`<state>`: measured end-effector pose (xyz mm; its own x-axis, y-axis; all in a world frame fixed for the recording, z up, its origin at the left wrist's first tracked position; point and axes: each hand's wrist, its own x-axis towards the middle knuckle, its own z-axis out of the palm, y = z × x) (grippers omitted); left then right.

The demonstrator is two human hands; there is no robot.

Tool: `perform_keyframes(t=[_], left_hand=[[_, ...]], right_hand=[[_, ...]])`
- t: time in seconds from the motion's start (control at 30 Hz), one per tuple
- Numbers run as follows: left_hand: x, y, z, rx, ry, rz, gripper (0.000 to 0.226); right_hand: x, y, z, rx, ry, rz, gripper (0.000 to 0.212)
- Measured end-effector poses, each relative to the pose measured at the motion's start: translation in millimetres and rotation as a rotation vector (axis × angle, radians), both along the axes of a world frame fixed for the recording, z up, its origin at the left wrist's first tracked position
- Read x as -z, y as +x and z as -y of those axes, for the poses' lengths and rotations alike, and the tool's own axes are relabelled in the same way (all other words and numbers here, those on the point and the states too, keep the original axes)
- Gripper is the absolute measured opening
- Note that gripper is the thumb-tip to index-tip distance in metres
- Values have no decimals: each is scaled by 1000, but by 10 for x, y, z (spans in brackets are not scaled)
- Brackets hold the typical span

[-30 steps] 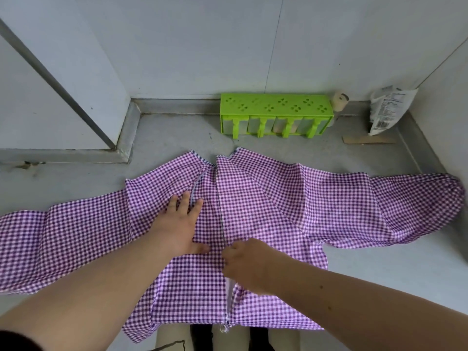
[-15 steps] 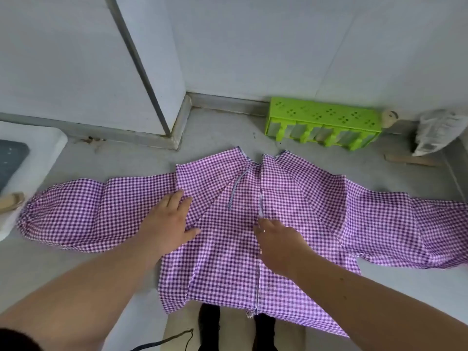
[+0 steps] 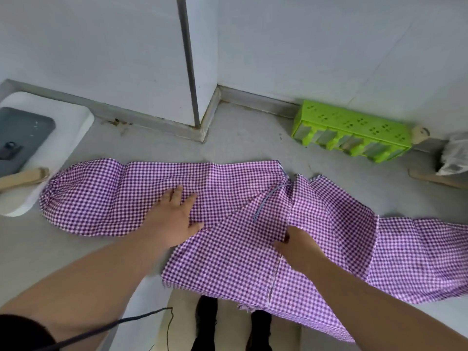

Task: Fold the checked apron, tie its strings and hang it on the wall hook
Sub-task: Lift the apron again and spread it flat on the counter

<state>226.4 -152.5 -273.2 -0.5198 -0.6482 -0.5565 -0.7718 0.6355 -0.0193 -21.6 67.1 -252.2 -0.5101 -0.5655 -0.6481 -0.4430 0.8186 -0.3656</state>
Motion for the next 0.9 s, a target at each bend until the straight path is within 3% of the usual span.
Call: perform_keyframes(t=[0.1, 0.23, 0.33, 0.4, 0.5, 0.63, 0.7, 0.9], left_hand=[[-42, -4, 95, -27, 6, 73, 114], [-135, -109, 164, -34, -51, 120, 123], [-235, -368, -16, 255, -53, -93, 110], [-280, -611, -235, 456, -3, -140, 107], [-215, -904, -501, 482, 59, 28, 120], [-151, -1121, -646, 453, 16, 203, 134], [-158, -1184, -658, 433, 23, 237, 137], [-171, -1325, -692, 399, 33, 299, 140]], right_hand=[[-21, -42, -18, 48, -81, -3, 10], [0, -54, -78, 59, -122, -2, 16], [30, -70, -95, 62, -136, 6, 26], [-2, -106, -124, 76, -155, 43, 24], [-57, -199, -253, -153, -162, -65, 20], [-106, -252, -576, -610, -21, -210, 63], [-117, -193, -691, -729, -9, -232, 71], [-21, -60, -718, -923, -121, -231, 51]])
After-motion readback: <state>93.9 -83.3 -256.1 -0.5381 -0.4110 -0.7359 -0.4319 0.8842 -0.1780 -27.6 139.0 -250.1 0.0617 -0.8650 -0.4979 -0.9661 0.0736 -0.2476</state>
